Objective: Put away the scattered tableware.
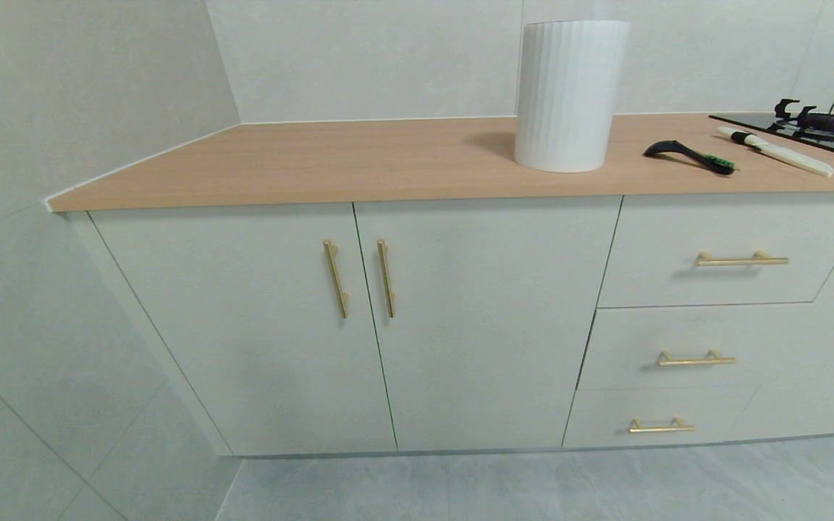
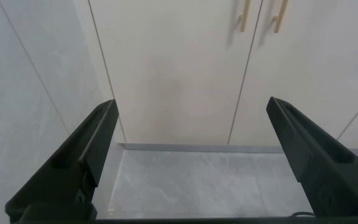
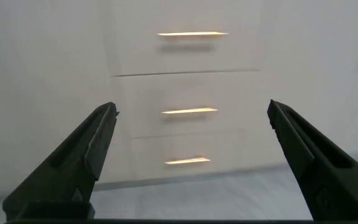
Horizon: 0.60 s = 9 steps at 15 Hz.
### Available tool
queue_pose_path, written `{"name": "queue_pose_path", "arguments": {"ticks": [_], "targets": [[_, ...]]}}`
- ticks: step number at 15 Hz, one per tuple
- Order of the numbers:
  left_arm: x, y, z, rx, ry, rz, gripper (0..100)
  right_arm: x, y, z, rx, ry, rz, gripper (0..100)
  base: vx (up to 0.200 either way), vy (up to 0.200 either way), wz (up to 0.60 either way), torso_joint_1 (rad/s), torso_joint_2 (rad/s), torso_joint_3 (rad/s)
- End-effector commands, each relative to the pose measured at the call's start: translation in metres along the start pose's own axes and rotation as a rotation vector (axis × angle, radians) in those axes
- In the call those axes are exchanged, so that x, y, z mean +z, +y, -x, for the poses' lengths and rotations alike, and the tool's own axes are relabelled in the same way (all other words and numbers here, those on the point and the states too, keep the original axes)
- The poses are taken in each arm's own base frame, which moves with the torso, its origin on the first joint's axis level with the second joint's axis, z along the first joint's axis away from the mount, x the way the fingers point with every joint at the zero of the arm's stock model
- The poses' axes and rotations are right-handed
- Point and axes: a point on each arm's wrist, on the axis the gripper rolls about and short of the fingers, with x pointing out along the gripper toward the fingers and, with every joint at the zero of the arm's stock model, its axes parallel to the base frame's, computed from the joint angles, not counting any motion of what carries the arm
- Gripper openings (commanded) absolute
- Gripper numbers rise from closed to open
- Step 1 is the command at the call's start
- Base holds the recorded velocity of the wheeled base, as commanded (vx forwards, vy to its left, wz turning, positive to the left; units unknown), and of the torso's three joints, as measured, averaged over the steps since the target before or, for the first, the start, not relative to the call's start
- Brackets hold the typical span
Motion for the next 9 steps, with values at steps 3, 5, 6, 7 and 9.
{"name": "queue_pose_path", "arguments": {"ticks": [3,5,6,7,9], "targets": [[0.0002,0.0000,-0.0001,0.001,0.001,-0.002,100,-0.0307,0.0060,-0.0065,0.168,0.104,0.020,100,0.000,0.000,0.00,0.000,0.00,0.000],[0.0002,0.0000,-0.0001,0.004,0.001,-0.002,100,-0.0340,0.0059,-0.0056,0.166,0.136,-0.043,100,0.000,0.000,0.00,0.000,0.00,0.000],[0.0002,0.0000,-0.0001,0.002,0.001,-0.002,100,-0.0340,0.0060,-0.0057,0.168,0.137,-0.042,100,0.000,0.000,0.00,0.000,0.00,0.000],[0.0002,0.0000,-0.0001,0.002,0.001,-0.002,100,-0.0340,0.0060,-0.0057,0.168,0.137,-0.042,100,0.000,0.000,0.00,0.000,0.00,0.000],[0.0002,0.0000,-0.0001,0.002,0.001,-0.002,100,-0.0340,0.0060,-0.0057,0.168,0.137,-0.043,100,0.000,0.000,0.00,0.000,0.00,0.000]]}}
